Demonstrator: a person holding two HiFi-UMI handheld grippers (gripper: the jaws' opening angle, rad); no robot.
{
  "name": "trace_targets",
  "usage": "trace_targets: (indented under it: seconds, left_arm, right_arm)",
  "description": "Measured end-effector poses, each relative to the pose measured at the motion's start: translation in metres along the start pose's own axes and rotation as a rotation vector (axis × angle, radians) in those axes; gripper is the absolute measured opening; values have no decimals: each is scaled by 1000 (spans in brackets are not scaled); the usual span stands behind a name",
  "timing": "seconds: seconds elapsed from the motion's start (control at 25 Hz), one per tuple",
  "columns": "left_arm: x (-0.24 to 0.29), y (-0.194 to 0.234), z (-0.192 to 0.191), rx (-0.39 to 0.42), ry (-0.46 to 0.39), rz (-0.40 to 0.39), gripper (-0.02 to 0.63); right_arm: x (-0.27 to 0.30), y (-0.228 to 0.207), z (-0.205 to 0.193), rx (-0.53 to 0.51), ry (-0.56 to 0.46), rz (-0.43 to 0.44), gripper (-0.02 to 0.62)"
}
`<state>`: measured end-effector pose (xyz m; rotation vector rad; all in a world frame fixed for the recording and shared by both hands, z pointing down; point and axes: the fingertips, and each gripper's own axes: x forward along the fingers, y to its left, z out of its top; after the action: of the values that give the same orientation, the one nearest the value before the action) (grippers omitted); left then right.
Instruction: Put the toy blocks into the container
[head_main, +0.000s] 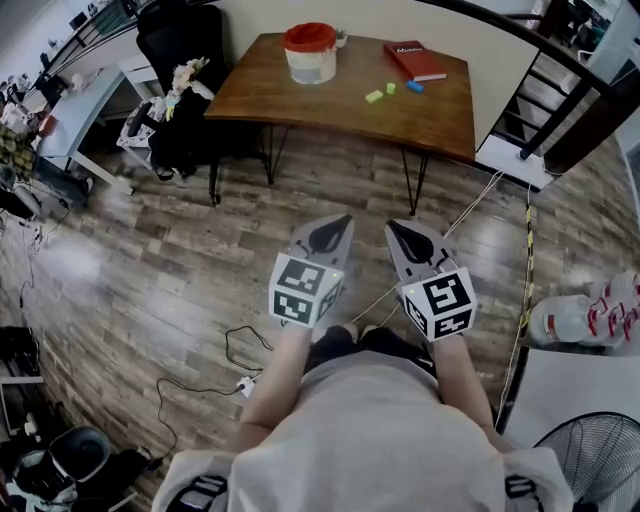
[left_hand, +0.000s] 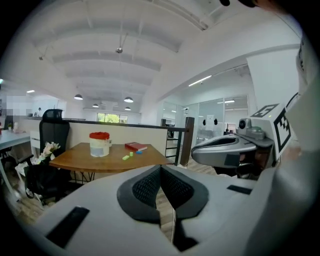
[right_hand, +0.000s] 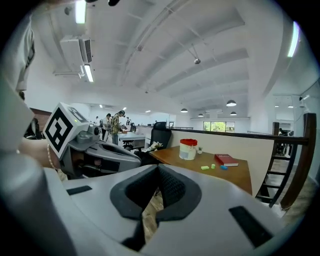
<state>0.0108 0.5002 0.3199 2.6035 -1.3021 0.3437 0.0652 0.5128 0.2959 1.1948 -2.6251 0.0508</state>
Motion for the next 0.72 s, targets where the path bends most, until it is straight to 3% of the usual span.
trace_targets:
  seconds: [0.36, 0.44, 0.56, 0.68, 0.72]
  left_arm:
    - [0, 18, -1, 2, -9, -44, 12]
    - [1, 22, -6, -2, -2, -48, 12]
    - [6, 29, -13, -17, 14, -46, 12]
    - [13, 37, -18, -21, 36, -37, 12]
    - [17, 41, -18, -21, 38, -34, 12]
  right_arm:
    - [20, -6, 0, 28, -6, -51, 15]
    - [22, -8, -5, 40, -7, -69, 91]
    - [26, -14, -11, 56, -3, -87, 145]
    - [36, -22, -14, 72, -7, -67, 276]
    - [42, -27, -13, 73, -11, -67, 293]
